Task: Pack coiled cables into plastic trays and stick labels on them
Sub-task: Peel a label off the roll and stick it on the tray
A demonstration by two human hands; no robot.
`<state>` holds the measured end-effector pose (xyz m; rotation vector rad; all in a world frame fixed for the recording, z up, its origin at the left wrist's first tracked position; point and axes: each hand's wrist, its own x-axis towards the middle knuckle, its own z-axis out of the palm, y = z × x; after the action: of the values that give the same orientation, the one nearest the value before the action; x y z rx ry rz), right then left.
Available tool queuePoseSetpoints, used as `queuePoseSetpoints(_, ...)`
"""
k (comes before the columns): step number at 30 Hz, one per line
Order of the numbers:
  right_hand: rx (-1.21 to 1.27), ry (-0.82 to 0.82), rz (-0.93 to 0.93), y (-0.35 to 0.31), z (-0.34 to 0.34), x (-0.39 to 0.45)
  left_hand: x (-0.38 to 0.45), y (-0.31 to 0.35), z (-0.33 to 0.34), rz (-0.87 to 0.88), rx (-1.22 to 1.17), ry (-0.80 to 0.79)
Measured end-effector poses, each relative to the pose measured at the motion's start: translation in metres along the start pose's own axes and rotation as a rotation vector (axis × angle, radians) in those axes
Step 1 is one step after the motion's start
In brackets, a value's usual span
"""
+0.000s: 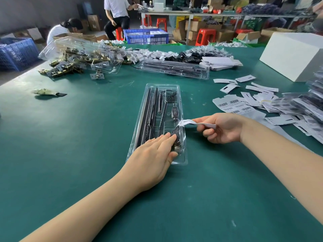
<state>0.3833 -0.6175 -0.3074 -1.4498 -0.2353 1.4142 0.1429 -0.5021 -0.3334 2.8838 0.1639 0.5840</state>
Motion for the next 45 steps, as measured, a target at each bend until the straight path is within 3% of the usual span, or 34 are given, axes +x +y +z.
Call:
queuePoseSetpoints(8, -0.215, 0.059, 0.006, 0.002, -0.005, -0.012, 0.001, 0.002, -0.002, -0.016, -0.008, 0.022)
queuePoseSetpoints(15, -0.573, -0.14, 0.01, 0.017, 0.008, -0.045, 0.0, 0.002, -0.002, -0.028, -0.018, 0.003)
queuePoseSetpoints(20, -0.57, -0.036, -0.14, 0.024, 0.025, -0.039, 0.001, 0.004, -0.006, 0.02, 0.005, 0.031)
queuePoseSetpoints(24, -0.58, 0.051, -0.146, 0.023, 0.031, -0.034, 0.0, 0.005, -0.004, -0.007, -0.015, 0.02)
queuePoseSetpoints(32, -0.473, 0.156, -0.135, 0.025, 0.036, -0.033, 0.001, 0.005, -0.006, 0.029, 0.033, 0.039)
queuePoseSetpoints(42, -0.109, 0.465, -0.315, 0.051, 0.087, -0.019, 0.0, 0.002, 0.0, 0.027, 0.048, 0.005)
queuePoseSetpoints(45, 0.057, 0.419, -0.254, 0.043, 0.091, -0.018, 0.0, 0.002, 0.0, 0.041, 0.061, 0.007)
